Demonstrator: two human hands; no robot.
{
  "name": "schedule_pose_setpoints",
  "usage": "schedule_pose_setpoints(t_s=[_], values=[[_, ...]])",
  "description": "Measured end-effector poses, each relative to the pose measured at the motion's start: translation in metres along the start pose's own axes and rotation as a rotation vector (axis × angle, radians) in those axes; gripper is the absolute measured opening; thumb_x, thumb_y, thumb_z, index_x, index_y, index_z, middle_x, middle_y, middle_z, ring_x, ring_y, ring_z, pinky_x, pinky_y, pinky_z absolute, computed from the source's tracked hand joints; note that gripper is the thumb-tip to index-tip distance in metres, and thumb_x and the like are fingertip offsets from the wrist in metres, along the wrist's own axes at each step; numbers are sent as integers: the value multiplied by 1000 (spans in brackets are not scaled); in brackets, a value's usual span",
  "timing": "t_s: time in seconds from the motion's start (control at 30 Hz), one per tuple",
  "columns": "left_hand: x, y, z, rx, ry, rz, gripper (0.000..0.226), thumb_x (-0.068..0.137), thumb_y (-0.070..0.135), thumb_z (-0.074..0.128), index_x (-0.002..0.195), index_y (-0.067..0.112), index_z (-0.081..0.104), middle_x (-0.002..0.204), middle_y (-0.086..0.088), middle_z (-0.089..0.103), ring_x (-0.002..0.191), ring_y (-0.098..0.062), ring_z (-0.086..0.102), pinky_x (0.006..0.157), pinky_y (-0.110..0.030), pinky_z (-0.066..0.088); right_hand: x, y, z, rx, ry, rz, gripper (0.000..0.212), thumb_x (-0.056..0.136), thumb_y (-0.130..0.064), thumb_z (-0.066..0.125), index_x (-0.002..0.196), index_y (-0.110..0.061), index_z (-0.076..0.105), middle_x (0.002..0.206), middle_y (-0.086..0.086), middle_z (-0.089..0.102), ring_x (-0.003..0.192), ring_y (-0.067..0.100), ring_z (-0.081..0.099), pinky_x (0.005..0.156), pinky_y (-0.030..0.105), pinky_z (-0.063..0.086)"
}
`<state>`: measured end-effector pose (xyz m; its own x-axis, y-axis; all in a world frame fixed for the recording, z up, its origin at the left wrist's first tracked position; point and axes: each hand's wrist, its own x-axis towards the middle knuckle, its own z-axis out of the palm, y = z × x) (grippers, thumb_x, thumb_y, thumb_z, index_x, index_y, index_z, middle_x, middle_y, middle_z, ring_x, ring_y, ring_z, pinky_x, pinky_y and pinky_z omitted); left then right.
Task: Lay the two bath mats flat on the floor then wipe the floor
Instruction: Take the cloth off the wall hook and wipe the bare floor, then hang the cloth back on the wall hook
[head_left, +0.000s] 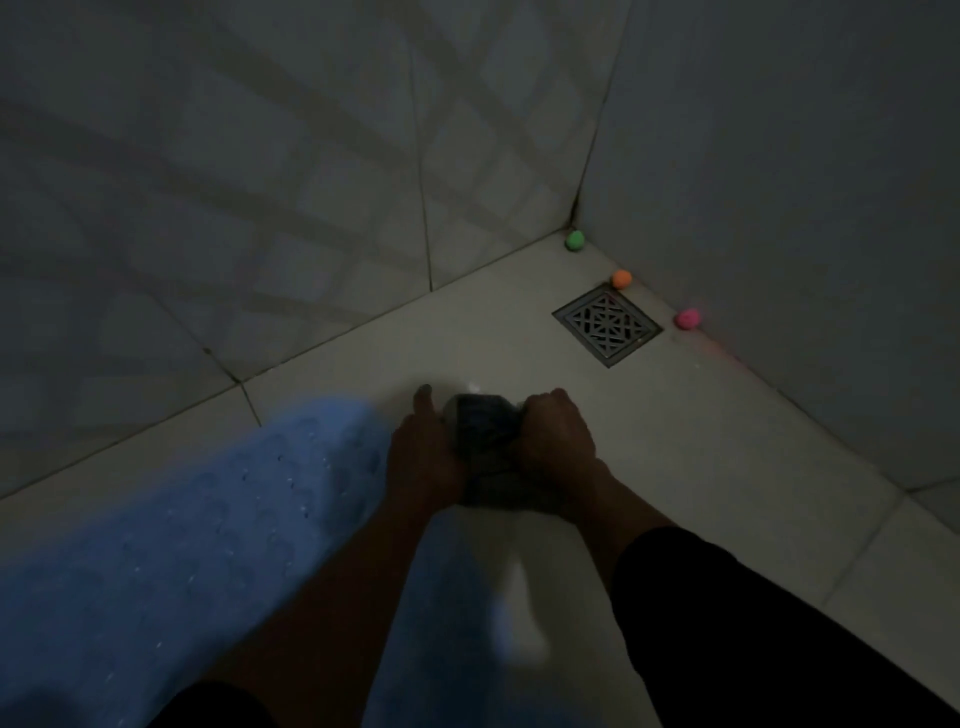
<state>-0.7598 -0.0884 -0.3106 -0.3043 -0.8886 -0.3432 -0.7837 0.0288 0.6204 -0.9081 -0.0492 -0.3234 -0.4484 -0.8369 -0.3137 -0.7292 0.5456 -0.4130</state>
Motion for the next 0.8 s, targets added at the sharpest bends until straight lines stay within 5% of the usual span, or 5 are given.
schedule_pose_setpoints(t_s=[0.1,0.17,0.4,0.53,0.8], values=[[-3,5,-15,-23,-50,-31,46,74,30,65,113,6,63,111,-16,67,110,-37,61,90,-36,49,-5,-14,-20,104,-51,28,24,82,-26,66,93,-5,62,88,9,59,79,25,57,64,28,44],[-8,9,-29,-44,-80,-40,19,79,28,66,77,10,61,81,-7,64,89,-32,62,76,-33,48,-9,-27,-37,163,-77,46,25,83,-23,66,99,-4,63,90,10,59,82,24,56,68,31,49],[-8,18,-82,-387,-58,-157,29,93,4,55,117,-11,62,118,-28,65,100,-36,65,74,-32,49,-19,-86,-81,340,-24,-102,11,87,-17,56,95,-9,57,98,9,61,93,28,56,72,29,44],[-5,18,-120,-596,-10,-171,23,91,6,57,109,-4,67,94,-16,62,81,-22,57,77,-37,51,-15,-129,-94,335,9,-193,28,84,-31,65,101,-10,73,110,15,70,102,32,64,90,42,54],[39,-15,-175,-414,160,-60,31,85,19,64,83,-12,65,91,-33,66,89,-40,67,68,-41,50,23,-191,-96,182,49,-347,21,89,-22,58,101,-10,70,96,8,64,87,20,57,58,19,40]])
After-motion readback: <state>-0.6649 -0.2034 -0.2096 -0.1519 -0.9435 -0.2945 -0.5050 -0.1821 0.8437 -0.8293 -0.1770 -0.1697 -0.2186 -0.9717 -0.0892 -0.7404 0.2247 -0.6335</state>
